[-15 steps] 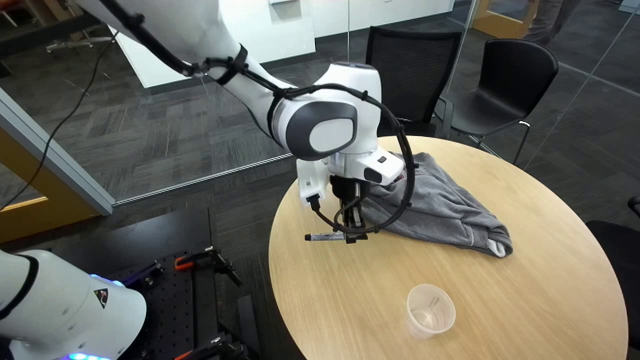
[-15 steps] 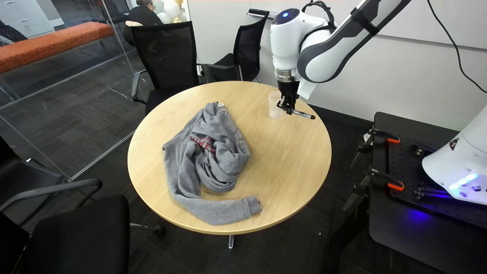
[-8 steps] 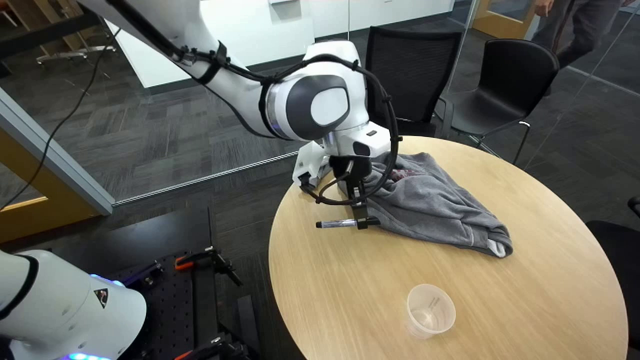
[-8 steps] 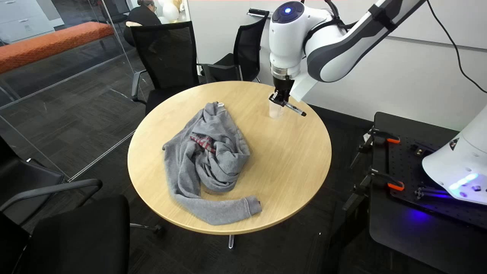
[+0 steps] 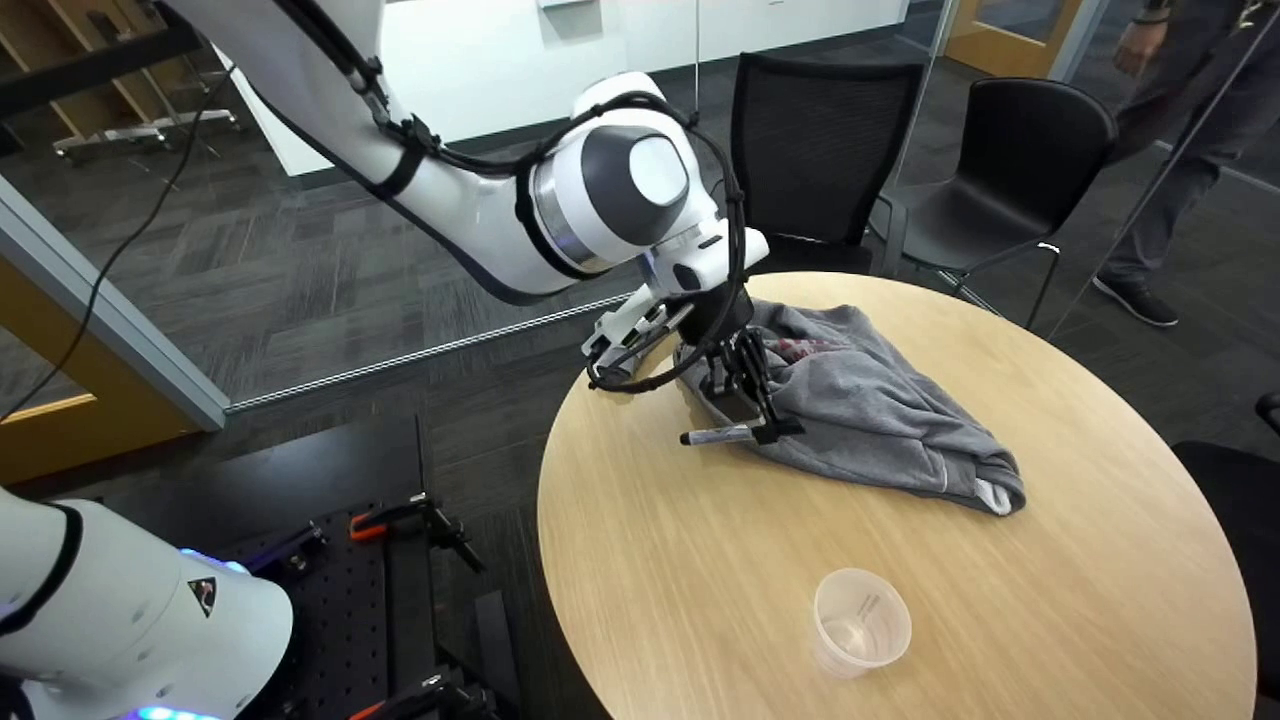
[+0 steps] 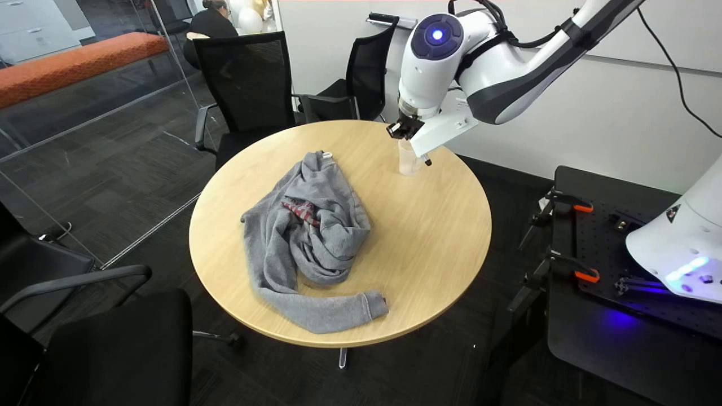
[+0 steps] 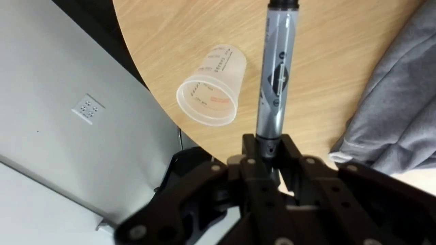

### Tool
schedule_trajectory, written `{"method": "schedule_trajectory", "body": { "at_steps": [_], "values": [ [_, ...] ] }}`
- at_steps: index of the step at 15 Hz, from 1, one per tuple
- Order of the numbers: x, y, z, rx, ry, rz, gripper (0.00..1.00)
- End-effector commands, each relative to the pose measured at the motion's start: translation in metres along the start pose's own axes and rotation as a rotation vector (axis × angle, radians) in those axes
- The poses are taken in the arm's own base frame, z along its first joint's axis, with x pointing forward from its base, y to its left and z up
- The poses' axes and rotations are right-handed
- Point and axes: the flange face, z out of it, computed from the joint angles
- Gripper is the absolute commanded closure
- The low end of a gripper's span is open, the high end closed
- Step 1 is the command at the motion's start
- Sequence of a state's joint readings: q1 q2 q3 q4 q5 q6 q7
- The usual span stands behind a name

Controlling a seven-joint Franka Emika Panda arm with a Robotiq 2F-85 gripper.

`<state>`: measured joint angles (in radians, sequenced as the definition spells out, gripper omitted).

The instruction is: Put the marker in the cup then put it back on the table

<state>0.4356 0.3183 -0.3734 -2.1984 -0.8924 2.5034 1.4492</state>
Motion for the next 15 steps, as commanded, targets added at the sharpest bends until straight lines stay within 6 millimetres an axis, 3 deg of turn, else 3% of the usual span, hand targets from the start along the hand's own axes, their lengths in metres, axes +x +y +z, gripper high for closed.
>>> {"method": "schedule_trajectory", "body": {
  "at_steps": [1, 4, 6, 7, 10, 11, 15],
  "values": [
    [0.010, 0.002, -0.003, -0.042, 0.121, 0.146, 0.95],
    [0.018, 0.007, 0.000, -0.079, 0.225, 0.272, 0.95],
    [0.011, 0.007, 0.003, -0.074, 0.197, 0.236, 0.95],
    [0.010, 0.006, 0.004, -0.076, 0.201, 0.242, 0.81],
    [0.007, 0.005, 0.006, -0.068, 0.183, 0.243, 0.81],
    [0.007, 0.005, 0.006, -0.068, 0.182, 0.243, 0.95],
    [0.015, 0.002, 0.016, -0.099, 0.345, 0.421, 0.95]
  ]
}}
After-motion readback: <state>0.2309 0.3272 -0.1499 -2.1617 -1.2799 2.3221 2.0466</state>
